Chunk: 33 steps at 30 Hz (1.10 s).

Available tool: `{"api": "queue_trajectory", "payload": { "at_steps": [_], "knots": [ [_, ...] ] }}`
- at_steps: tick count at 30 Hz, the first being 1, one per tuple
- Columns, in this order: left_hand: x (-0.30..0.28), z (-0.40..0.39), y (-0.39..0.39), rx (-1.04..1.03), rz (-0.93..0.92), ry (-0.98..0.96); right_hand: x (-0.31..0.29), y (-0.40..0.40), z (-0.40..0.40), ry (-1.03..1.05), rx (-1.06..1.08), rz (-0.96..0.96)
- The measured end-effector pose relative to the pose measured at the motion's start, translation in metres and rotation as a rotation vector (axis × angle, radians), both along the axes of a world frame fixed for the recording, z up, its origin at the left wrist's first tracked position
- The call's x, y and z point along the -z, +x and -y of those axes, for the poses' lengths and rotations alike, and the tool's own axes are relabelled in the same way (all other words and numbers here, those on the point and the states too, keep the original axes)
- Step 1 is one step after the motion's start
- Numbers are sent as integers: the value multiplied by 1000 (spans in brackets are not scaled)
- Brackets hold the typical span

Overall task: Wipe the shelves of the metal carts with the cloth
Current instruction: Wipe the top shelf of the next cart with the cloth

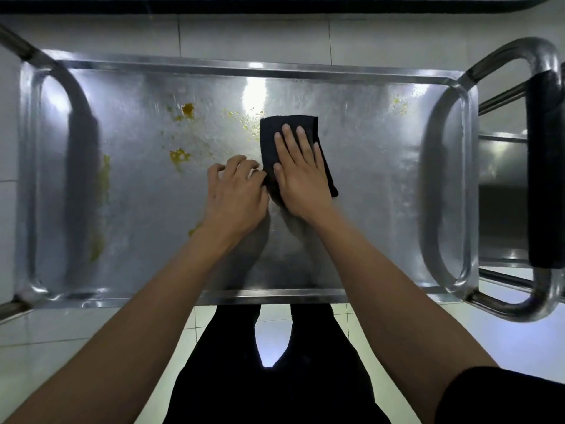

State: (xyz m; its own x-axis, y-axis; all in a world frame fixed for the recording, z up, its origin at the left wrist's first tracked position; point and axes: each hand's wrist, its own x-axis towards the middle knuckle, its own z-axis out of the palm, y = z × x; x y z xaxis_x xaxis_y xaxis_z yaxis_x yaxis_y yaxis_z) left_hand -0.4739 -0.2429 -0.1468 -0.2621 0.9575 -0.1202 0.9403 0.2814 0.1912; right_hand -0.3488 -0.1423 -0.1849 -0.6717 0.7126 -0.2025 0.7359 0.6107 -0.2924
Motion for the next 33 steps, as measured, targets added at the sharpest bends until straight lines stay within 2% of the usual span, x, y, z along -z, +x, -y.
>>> {"api": "queue_trajectory", "payload": {
  "at_steps": [9, 18, 23, 27, 33],
  "knots": [
    [2, -47, 59, 103, 37, 36, 2, 86, -43, -9, 138, -13],
    [0, -114, 148, 272, 10, -95, -3, 208, -111, 1, 297, 4],
    [3, -138, 172, 274, -39, -134, -6, 257, -143, 51, 399, 72],
    [5, -139, 173, 273, -67, -119, -6, 272, -153, 74, 447, 106],
    [6, -138, 168, 276, -70, -155, -2, 253, -151, 64, 445, 99]
  ]
}}
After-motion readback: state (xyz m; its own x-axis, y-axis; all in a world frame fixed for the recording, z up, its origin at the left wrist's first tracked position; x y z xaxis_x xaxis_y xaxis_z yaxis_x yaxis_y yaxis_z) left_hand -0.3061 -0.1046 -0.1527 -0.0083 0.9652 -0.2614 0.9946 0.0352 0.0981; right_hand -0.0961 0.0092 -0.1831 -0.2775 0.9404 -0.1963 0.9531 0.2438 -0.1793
